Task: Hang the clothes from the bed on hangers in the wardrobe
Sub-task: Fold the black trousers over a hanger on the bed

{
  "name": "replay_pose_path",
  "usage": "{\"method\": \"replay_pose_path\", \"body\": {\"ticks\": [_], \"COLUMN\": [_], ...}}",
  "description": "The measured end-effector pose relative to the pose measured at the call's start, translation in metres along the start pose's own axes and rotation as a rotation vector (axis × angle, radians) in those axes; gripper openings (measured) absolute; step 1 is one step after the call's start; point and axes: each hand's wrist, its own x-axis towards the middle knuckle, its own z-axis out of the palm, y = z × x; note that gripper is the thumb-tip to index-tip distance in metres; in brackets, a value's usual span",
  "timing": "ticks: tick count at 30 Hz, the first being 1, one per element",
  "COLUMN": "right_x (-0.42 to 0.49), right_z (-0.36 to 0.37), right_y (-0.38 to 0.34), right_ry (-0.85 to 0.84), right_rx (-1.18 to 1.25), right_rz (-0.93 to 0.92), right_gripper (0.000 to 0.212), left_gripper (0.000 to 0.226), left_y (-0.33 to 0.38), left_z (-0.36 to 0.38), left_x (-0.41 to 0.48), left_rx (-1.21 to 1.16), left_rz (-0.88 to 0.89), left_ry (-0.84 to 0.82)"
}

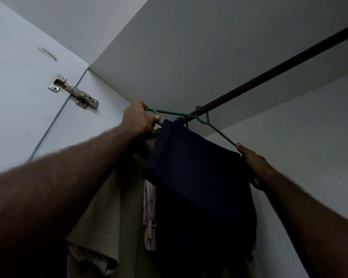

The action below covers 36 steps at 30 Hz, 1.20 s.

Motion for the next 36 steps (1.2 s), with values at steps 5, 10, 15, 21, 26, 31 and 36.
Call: {"method": "replay_pose_path", "body": {"ticks": [5, 10, 15, 21, 26, 31, 36], "right_x": [-0.004, -0.009, -0.027, -0.125, -0.187, -0.185, -0.187], "right_z": [-0.004, -0.01, -0.013, -0.021, -0.012, -0.014, -0.04], "right_y": [0.009, 0.019, 0.013, 0.01, 0.018, 0.035, 0.032], "right_ry": [-0.016, -0.016, 0.117, 0.087, -0.166, -0.142, -0.25], "right_rx": [-0.034, -0.06, -0.37, -0.462, -1.021, -1.357, -0.771], "right_rz": [-0.004, 0.017, -0.17, -0.793, -1.109, -1.03, -0.854], "right_gripper": [0.061, 0.083, 0.093, 0.061, 0.108, 0.078, 0.024], "left_gripper": [0.043, 0.045, 0.045, 0.017, 0.024, 0.016, 0.016], "left_y": [0.002, 0.003, 0.008, 0.002, 0.014, 0.02, 0.006], "left_z": [-0.007, -0.004, -0.004, 0.01, 0.016, 0.013, 0.006], "left_x": [-0.018, -0.037, -0.061, -0.14, -0.182, -0.212, -0.243], "left_rx": [-0.017, -0.042, -0.155, -0.16, -0.065, -0.117, -0.103], "left_rz": [0.017, 0.02, -0.035, -0.094, -0.082, -0.215, -0.311], "left_ry": [0.01, 0.024, 0.006, -0.178, -0.357, -0.362, -0.332]}}
